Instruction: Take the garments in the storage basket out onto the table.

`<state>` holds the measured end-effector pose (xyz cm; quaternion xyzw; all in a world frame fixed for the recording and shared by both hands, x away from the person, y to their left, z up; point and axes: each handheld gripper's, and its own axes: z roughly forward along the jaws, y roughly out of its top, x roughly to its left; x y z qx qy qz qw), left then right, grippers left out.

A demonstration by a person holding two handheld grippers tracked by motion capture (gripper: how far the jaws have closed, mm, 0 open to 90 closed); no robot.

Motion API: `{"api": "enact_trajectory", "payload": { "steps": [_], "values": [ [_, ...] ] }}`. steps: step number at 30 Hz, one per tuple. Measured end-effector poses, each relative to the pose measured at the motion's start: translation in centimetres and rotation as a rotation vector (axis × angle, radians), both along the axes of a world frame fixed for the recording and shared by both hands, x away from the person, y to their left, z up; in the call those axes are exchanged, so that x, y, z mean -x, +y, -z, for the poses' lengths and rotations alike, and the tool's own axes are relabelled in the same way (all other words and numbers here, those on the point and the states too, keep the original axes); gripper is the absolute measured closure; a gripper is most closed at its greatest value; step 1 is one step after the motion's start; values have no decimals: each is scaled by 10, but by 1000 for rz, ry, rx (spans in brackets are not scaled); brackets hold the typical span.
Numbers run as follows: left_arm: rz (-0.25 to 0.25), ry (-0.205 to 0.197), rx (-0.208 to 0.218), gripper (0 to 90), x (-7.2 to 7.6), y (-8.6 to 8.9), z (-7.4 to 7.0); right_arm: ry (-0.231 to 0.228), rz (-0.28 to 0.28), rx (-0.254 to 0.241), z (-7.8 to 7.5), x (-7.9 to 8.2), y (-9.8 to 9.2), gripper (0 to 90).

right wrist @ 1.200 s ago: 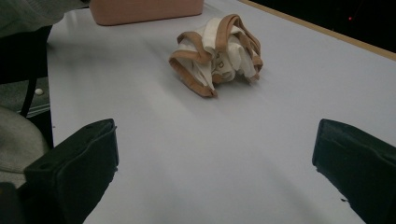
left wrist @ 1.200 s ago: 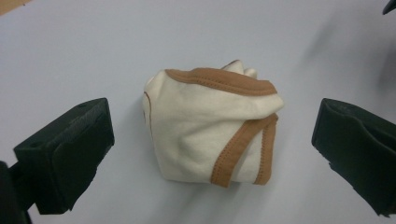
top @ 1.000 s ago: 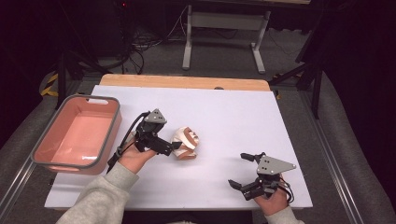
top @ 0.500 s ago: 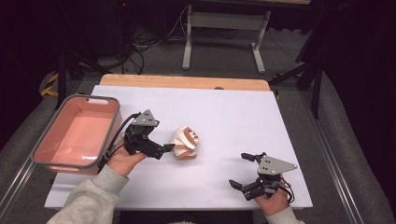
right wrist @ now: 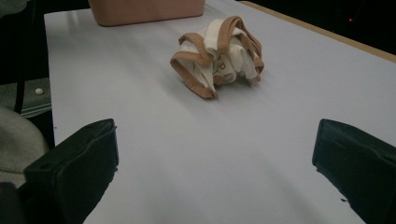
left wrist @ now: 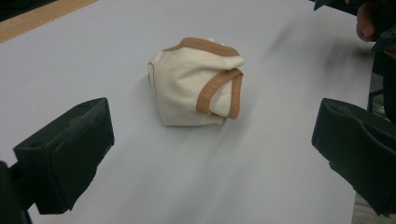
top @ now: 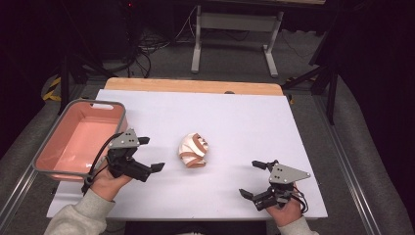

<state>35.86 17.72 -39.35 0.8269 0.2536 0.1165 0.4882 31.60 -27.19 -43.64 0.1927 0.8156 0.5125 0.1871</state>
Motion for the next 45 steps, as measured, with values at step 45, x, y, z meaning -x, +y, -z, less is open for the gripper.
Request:
{"api": "enact_trajectory", "payload": {
  "steps": [45],
  "values": [
    [-56, 33, 144, 0, 15, 31, 82, 20, -13, -19, 4, -4, -4, 8]
  ]
}}
